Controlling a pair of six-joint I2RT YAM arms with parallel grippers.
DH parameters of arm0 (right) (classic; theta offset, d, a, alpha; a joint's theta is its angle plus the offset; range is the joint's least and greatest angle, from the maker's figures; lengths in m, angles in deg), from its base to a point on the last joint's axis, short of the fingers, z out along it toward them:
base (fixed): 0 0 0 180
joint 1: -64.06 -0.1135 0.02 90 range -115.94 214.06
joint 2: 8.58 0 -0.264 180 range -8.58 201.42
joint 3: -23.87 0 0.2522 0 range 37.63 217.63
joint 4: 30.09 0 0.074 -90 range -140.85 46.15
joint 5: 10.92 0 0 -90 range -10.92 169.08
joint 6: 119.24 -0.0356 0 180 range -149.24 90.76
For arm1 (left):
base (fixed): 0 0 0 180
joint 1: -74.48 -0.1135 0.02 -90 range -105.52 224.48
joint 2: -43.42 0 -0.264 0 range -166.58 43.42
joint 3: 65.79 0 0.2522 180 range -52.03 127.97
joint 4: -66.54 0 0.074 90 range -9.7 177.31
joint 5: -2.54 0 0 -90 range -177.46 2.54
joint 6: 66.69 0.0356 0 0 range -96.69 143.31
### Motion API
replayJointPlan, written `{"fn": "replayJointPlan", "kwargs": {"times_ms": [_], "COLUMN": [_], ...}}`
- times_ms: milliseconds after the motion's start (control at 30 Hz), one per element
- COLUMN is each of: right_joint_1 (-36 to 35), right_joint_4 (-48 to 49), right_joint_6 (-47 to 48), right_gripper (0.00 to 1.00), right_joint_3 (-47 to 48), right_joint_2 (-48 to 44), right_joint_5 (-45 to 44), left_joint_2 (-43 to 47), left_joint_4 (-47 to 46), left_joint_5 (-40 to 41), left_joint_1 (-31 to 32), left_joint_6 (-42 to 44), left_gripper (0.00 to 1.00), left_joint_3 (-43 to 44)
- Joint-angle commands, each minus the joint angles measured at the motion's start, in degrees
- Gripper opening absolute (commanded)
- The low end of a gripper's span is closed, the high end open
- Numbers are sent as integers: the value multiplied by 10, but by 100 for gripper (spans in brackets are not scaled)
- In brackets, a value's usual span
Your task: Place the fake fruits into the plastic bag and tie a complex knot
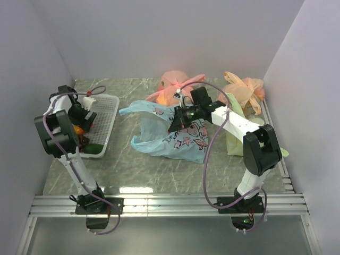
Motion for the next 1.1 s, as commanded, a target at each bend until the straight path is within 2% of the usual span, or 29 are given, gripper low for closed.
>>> {"fn": "replayJointPlan", "kwargs": {"times_ms": [0,33,133,167,233,300,367,400,433,500,533,600,700,833,867,900,1067], "right_joint_1": [8,8,11,11,14,17,18,21,24,27,30,32,32,34,33,33,35], "right_joint_4": [-3,-4,-3,-2,4,13,25,39,46,74,83,101,112,111,114,112,118], "right_joint_6": [4,4,4,2,-3,-17,-44,-54,-67,-102,-115,-141,-156,-163,-163,-162,-169], "right_gripper": [0,0,0,0,0,0,0,0,0,0,0,0,0,0,0,0,0], "right_joint_3": [28,31,31,31,28,27,21,17,15,11,11,12,13,12,10,7,-6], "right_joint_2": [-17,-16,-16,-16,-19,-20,-25,-26,-29,-33,-33,-33,-32,-33,-34,-36,-43], "right_joint_5": [10,10,11,11,6,1,-4,-4,-2,-2,-2,0,5,14,17,18,15], "left_joint_2": [-25,-28,-28,-25,-6,31,67,105,126,190,211,262,334,417,431,432,371], "left_joint_4": [-3,-5,5,13,37,69,77,99,105,105,94,98,18,-214,-286,-308,-333], "left_joint_5": [-12,-16,-45,-59,-100,-170,-214,-274,-301,-353,-387,-404,-405,-381,-348,-331,-291], "left_joint_1": [4,5,3,4,3,-3,-3,-3,-3,0,5,42,115,202,254,278,408], "left_joint_6": [24,23,16,11,-6,-30,-67,-68,-68,-88,-101,-104,-164,-317,-352,-363,-377], "left_gripper": [91,87,64,49,30,28,19,17,10,9,2,0,0,0,0,0,0], "left_joint_3": [24,24,30,33,47,67,74,77,75,51,40,10,-66,-191,-212,-241,-280]}}
